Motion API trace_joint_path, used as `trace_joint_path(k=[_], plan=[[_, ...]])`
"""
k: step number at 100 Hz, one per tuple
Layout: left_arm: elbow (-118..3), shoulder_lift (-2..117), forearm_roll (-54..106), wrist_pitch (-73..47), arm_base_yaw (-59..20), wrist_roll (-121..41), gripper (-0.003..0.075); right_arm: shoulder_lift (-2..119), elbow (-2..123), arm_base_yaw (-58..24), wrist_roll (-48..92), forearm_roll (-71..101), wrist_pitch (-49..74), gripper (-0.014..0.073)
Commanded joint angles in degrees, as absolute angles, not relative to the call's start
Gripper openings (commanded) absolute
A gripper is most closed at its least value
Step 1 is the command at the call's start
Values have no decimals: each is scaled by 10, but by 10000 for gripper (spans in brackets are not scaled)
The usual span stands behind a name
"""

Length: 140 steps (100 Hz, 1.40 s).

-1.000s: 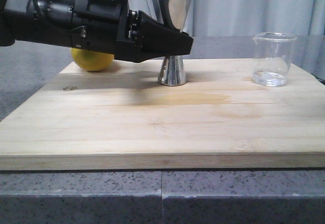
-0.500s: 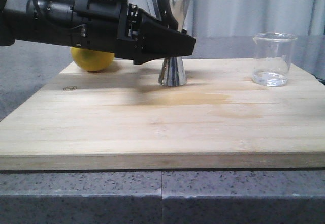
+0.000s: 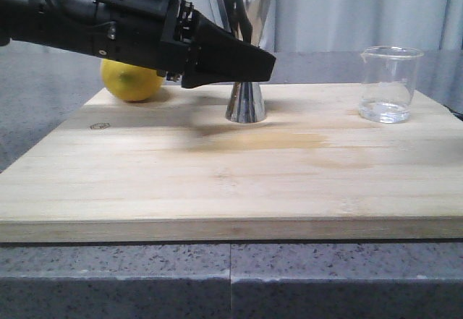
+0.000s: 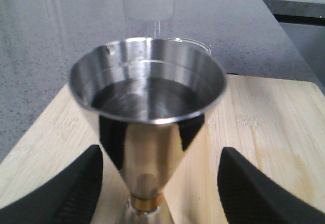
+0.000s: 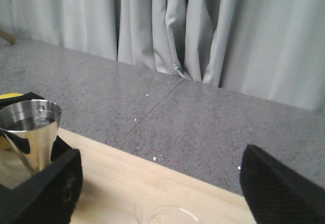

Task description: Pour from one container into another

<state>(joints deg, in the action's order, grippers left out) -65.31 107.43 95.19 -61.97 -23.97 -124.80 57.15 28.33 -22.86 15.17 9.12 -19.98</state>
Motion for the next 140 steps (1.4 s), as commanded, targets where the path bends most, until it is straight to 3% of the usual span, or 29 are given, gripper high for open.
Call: trace_joint_path(k=[1, 18, 56, 86, 115, 140], plan=[[-668, 1030, 949, -630, -238, -1203, 455, 561, 334, -228, 156, 92, -168, 575], [-668, 1011, 894, -604, -238, -1146, 455, 561, 414, -219, 156, 100, 3, 575], [-694, 929, 699, -520, -238, -956, 455, 561, 564, -113, 156, 93, 373, 575], [-782, 831, 341, -577, -238, -491, 453, 563, 621, -54, 151, 93, 624, 575], [-805, 729, -22, -710, -238, -41, 453, 535, 617, -32, 126, 92, 631, 575], [-658, 577, -161, -645, -238, 134, 452, 434, 549, -32, 99, 87, 509, 575]])
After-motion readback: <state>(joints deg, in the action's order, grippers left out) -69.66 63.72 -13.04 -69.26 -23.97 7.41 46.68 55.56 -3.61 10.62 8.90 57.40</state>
